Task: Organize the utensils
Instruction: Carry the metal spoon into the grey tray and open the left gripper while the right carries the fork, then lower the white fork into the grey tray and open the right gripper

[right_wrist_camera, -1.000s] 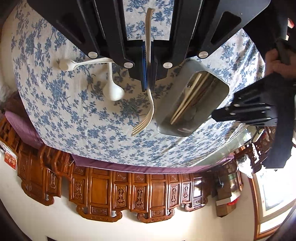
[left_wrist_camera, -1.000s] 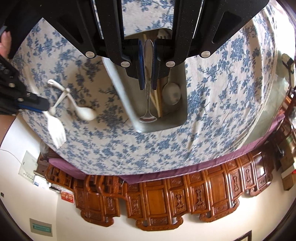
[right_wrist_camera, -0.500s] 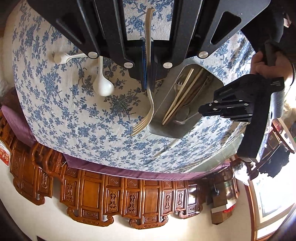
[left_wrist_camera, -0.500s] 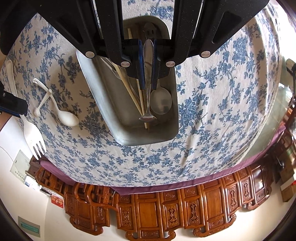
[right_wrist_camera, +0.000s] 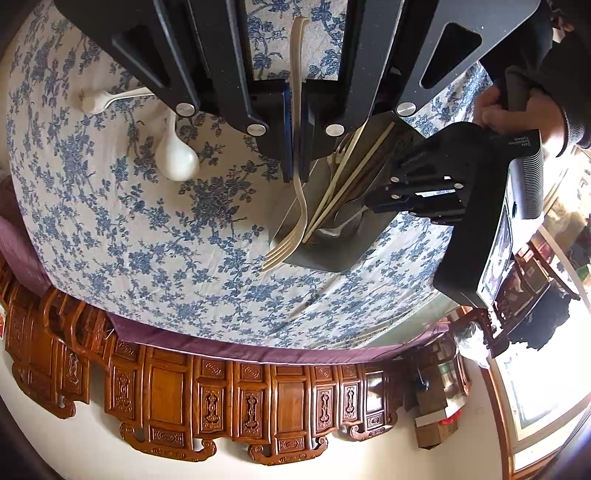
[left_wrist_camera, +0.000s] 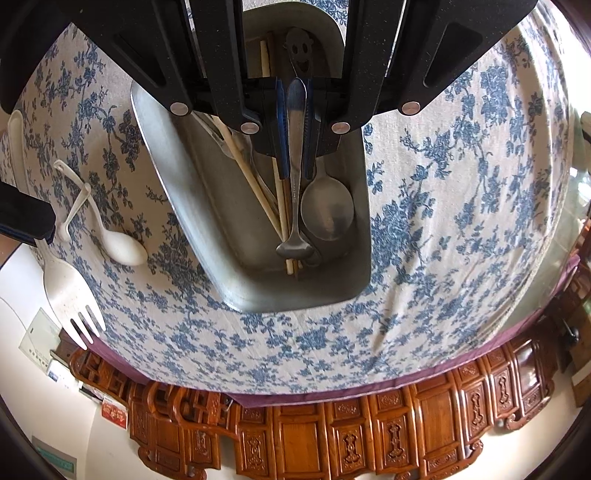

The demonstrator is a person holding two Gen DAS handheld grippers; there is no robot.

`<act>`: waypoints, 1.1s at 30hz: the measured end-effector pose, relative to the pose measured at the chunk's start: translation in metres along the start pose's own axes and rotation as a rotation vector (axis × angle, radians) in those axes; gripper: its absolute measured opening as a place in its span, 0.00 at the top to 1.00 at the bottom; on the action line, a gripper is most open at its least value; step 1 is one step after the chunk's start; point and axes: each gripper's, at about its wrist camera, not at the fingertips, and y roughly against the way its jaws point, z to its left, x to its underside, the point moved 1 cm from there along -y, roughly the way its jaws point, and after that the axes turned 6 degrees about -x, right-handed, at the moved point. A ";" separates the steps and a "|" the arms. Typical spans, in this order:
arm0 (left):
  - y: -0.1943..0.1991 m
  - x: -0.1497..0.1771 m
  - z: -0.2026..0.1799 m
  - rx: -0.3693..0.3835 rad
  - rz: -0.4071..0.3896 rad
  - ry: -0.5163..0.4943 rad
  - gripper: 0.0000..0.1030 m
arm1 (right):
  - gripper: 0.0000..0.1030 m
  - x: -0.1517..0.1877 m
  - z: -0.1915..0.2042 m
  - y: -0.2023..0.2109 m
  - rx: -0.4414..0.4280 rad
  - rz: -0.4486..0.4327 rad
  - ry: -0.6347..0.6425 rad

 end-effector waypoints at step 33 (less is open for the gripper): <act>0.083 0.022 0.074 -0.029 -0.101 0.089 0.72 | 0.96 -0.036 0.036 -0.096 -0.128 0.069 -0.112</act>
